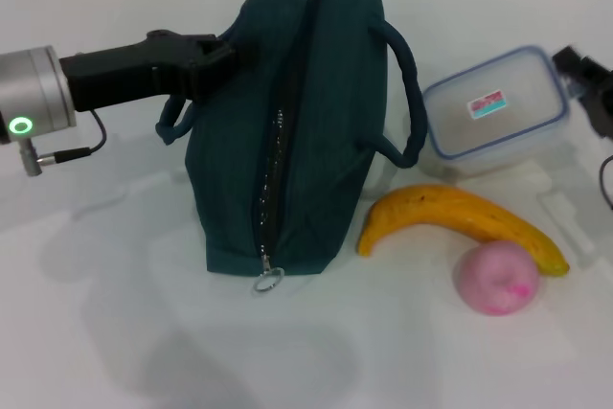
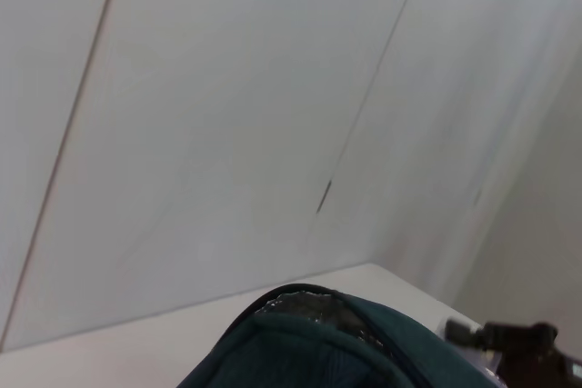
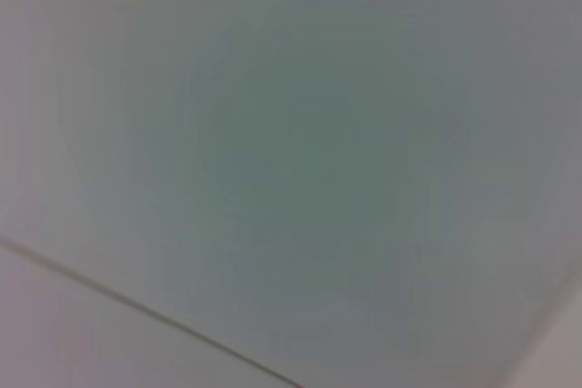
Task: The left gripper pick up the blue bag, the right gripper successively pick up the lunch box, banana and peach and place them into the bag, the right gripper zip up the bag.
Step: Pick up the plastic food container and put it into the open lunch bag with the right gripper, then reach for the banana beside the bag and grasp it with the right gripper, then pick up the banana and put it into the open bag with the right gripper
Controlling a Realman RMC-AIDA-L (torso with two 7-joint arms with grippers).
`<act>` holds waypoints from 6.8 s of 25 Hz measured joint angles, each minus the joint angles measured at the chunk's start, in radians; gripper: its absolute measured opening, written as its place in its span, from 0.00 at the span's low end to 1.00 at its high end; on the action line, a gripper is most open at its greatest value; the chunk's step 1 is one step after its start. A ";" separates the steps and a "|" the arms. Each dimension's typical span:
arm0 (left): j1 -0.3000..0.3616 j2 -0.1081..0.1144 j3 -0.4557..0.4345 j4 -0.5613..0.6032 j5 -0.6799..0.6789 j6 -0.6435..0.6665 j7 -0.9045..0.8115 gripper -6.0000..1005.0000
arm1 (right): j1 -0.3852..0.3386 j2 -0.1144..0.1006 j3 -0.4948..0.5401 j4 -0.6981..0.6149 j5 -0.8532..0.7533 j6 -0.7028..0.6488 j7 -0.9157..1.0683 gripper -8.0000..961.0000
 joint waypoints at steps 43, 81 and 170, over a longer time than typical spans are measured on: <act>-0.042 -0.012 -0.011 -0.066 -0.034 0.009 -0.103 0.04 | 0.288 -0.001 -0.361 -0.200 0.011 -0.281 -0.068 0.11; -0.051 -0.016 -0.012 -0.109 -0.040 -0.048 -0.065 0.04 | -0.005 -0.023 -0.702 -1.193 -0.592 -0.268 0.486 0.72; -0.066 0.001 -0.022 -0.099 -0.048 -0.080 -0.025 0.05 | -0.018 -0.014 -0.545 -1.012 -0.036 -0.164 0.335 0.51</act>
